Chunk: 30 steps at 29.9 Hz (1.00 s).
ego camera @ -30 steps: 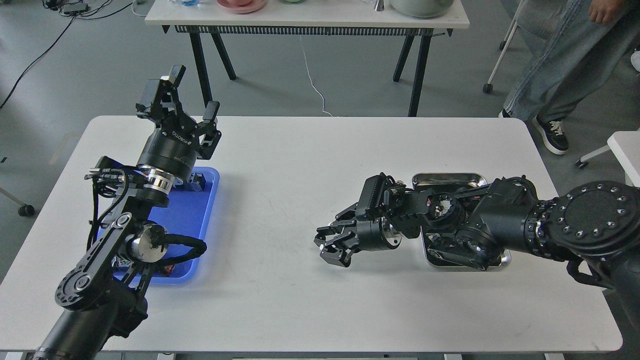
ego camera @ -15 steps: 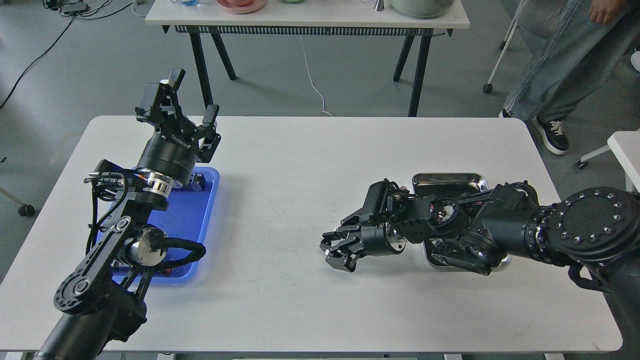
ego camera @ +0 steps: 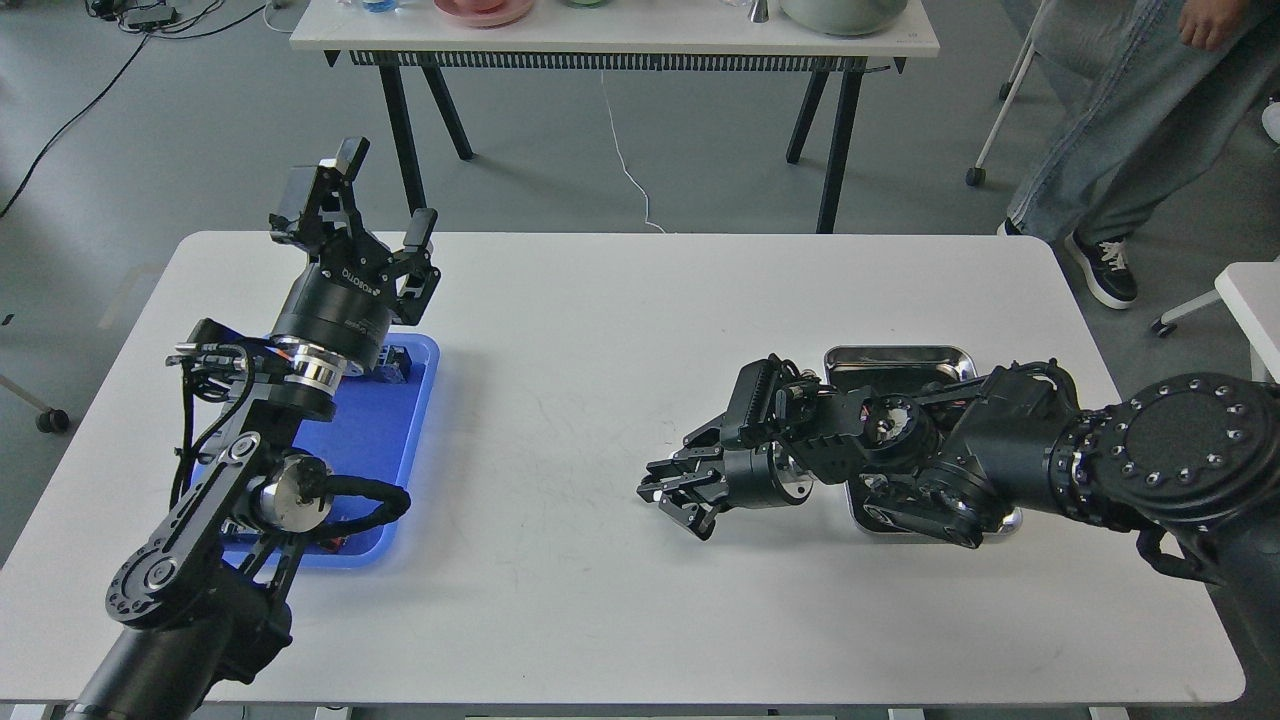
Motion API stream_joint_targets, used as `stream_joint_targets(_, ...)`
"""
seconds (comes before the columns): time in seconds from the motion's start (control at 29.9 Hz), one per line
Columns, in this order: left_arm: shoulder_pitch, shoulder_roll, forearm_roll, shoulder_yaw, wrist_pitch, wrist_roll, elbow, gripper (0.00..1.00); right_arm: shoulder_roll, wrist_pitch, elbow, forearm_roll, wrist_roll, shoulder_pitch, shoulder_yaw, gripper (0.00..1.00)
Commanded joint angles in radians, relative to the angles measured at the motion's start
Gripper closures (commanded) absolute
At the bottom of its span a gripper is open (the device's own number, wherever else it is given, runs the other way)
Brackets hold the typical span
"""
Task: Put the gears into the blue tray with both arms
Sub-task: 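Lower the gear onto the table center and open the right gripper, then withdraw the right gripper back over the metal tray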
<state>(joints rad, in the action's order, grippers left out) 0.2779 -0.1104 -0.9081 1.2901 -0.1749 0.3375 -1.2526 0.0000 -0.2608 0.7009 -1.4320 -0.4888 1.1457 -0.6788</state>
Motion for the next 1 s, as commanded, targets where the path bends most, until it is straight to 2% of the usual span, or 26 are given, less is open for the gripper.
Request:
stream_joint_targets(0.0,0.000,0.003,0.000,0.000,0.000,0.000,0.001,0.00,0.000,0.000,-0.001,0.001,0.000,-0.001,0.001,0.60)
stream_joint_targets(0.07,0.000,0.003,0.000,0.000,0.000,0.000,0.001,0.00,0.000,0.000,-0.001,0.001,0.000,-0.001,0.001,0.58)
stream_joint_targets(0.2,0.001,0.000,0.000,0.000,0.000,0.000,0.001,0.00,0.000,0.000,-0.001,0.002,0.000,0.002,0.001,0.45)
stream_joint_targets(0.4,0.001,0.000,0.000,0.000,0.000,0.000,0.001,0.00,0.000,-0.005,-0.001,0.019,0.000,0.034,0.019,0.15)
stream_joint_targets(0.5,0.001,-0.002,0.000,0.000,0.000,0.000,0.001,0.00,0.000,0.006,0.009,0.050,0.000,0.078,0.077,0.05)
stream_joint_targets(0.57,0.001,-0.015,0.003,0.000,-0.003,0.003,-0.002,0.00,0.000,0.009,0.028,0.088,0.000,0.101,0.123,0.04)
stream_joint_targets(0.67,0.001,-0.041,0.009,-0.003,-0.023,0.041,-0.008,0.00,0.000,0.018,0.107,0.188,0.000,0.109,0.179,0.03)
stream_joint_targets(0.74,0.003,-0.057,0.011,-0.005,-0.026,0.064,-0.008,0.00,-0.087,0.043,0.166,0.257,0.000,0.112,0.214,0.03)
stream_joint_targets(0.87,0.010,-0.078,0.017,-0.006,-0.029,0.069,-0.008,0.00,-0.277,0.112,0.239,0.369,0.000,0.088,0.323,0.03)
stream_joint_targets(0.97,0.020,-0.089,0.017,-0.011,-0.031,0.075,-0.008,0.00,-0.372,0.155,0.238,0.471,0.000,0.014,0.433,0.03)
